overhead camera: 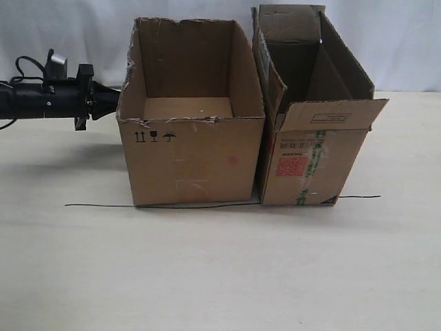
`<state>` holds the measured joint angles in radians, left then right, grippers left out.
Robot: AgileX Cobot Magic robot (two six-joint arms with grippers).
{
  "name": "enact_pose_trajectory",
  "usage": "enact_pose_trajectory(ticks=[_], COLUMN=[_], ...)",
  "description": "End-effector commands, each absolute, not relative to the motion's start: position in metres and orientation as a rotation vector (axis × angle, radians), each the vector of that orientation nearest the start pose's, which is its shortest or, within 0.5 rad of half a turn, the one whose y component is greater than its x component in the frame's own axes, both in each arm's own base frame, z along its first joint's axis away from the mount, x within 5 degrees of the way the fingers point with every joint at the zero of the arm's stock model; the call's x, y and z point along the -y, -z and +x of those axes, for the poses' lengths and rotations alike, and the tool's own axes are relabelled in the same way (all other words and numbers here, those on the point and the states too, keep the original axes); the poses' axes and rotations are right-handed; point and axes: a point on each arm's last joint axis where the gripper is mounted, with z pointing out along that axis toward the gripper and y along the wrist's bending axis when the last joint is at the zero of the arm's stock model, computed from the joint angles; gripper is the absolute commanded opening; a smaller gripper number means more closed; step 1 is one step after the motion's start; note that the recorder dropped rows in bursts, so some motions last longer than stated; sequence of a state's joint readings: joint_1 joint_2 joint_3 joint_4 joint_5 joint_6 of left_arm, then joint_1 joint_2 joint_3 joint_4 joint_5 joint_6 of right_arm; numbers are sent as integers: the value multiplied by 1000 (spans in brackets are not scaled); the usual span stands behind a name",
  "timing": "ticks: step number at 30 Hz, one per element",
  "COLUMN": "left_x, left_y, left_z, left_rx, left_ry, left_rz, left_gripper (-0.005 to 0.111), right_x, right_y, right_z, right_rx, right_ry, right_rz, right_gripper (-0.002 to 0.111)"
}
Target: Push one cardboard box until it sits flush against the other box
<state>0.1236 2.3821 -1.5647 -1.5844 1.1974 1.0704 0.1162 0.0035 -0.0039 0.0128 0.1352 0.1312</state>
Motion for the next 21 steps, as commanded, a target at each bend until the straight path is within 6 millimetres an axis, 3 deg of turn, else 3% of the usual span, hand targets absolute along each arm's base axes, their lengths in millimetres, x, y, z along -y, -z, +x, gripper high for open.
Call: enact_pose_trajectory(ticks=[1, 3, 6, 9, 10, 11, 12, 13, 14, 18, 20, 21], left_x=[22, 12, -18, -34, -37, -37, -36, -37, -38, -26, -8, -1], left_y=[-124, -129, -153, -203, -235, -249, -278, -292, -312, -330, -332, -332], left_z=[467, 467, 464, 443, 427, 419, 396, 383, 355, 289, 246, 233], left_rx=[-2111, -2099, -2078, -2177, -2198, -2192, -2174, -2164, -2164, -2115, -2040, -2015], left_ry=[1592, 1571, 1502, 1321, 1237, 1207, 1124, 1058, 895, 609, 487, 451], left_rz=[-61, -70, -79, 105, 170, 194, 220, 212, 202, 134, 150, 181], left_gripper=[0, 0, 0, 0, 0, 0, 0, 0, 0, 0, 0, 0], right_x=[-7, -7, -7, -7, -7, -7, -7, -7, -7, -7, -7, -7], right_y=[-202, -202, -202, -202, -202, -202, -202, -202, -202, -202, -202, -202], right_z=[56, 56, 56, 56, 56, 56, 56, 56, 56, 56, 56, 56], right_rx=[-1615, -1615, -1615, -1615, -1615, -1615, -1615, -1615, -1615, -1615, -1615, -1615], right_ry=[-200, -200, -200, -200, -200, -200, -200, -200, -200, -200, -200, -200], right_rz=[13, 13, 13, 13, 13, 13, 13, 13, 13, 13, 13, 13], right_gripper=[5, 5, 5, 5, 5, 5, 5, 5, 5, 5, 5, 5])
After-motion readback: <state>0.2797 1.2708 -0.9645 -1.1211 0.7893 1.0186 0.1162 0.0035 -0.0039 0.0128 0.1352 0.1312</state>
